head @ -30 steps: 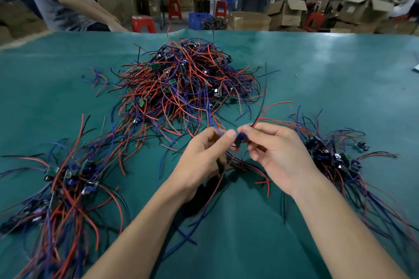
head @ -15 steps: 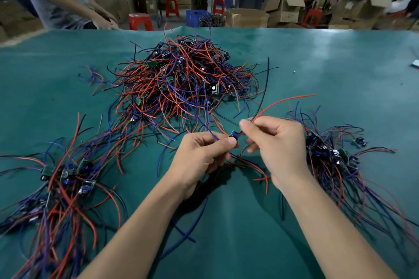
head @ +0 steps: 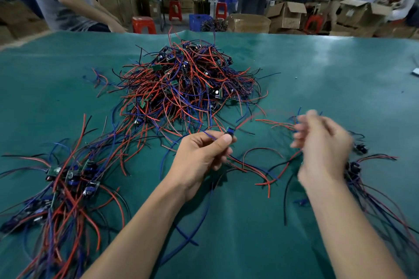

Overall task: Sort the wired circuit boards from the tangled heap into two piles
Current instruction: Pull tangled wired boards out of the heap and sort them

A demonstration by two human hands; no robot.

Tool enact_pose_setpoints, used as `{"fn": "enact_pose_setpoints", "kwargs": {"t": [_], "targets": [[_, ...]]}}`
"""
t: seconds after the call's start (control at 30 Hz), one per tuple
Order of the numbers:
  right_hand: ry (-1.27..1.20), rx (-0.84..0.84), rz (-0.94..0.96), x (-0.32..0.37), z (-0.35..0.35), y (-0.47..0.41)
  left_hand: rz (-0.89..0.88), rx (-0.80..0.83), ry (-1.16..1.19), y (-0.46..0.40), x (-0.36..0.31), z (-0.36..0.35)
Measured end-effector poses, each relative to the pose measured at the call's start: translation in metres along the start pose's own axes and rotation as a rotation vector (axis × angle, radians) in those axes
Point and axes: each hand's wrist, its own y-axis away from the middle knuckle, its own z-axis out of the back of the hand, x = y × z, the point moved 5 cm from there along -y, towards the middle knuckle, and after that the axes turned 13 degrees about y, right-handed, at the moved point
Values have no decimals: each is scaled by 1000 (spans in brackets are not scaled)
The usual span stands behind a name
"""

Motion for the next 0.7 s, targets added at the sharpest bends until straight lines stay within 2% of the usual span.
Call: {"fn": "enact_pose_setpoints", "kwargs": {"t": [0.1,0.13,0.2,0.37,0.5,0.7], "targets": [[192,519,62,0,-48,43,0,-13,9,0,2,0],[223,638,101,0,-58,55,8,8,-23,1,2,-1],[213,691,157,0,-63,65,28,54,-83,2,4,-3],[212,608,262,5,-58,61,52,61,-145,2,6,-3],[158,358,289,13,-43,41,55,143,-208,2,7,-8],[-89,-52,104,38,15,0,110,268,-306,7,7,-11]]}}
